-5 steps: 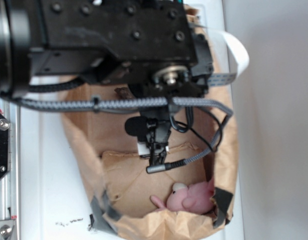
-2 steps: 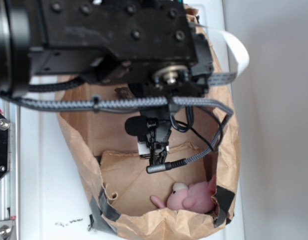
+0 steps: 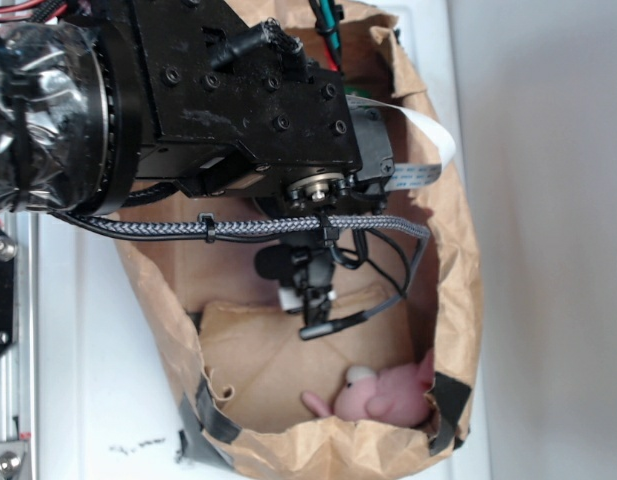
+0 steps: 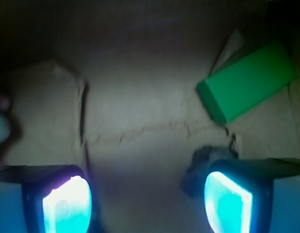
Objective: Grab the pink bunny.
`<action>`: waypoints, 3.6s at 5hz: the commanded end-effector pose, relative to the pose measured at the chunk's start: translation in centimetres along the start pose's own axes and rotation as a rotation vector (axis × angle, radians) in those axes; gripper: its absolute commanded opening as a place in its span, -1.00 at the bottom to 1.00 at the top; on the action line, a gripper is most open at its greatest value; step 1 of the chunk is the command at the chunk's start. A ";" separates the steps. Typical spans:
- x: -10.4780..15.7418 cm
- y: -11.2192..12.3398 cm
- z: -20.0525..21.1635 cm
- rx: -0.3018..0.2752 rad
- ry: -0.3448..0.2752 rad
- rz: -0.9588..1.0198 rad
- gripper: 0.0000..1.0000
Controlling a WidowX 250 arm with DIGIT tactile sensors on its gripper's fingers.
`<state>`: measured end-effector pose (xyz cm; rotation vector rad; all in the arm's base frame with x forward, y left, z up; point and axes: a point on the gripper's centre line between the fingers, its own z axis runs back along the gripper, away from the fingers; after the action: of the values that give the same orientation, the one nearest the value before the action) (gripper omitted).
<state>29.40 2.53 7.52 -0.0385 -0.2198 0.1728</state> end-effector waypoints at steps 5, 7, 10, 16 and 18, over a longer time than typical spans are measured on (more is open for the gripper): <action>2.4 -7.2 1.5 -0.273 -0.070 -0.037 1.00; 2.4 -7.2 1.5 -0.273 -0.070 -0.037 1.00; 0.2 -9.2 1.9 -0.438 -0.075 -0.158 1.00; -1.2 -14.1 -2.6 -0.492 -0.118 -0.280 1.00; -2.0 -14.3 -3.2 -0.446 -0.138 -0.284 1.00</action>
<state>30.95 -10.46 4.26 -0.4294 -0.3881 -0.1239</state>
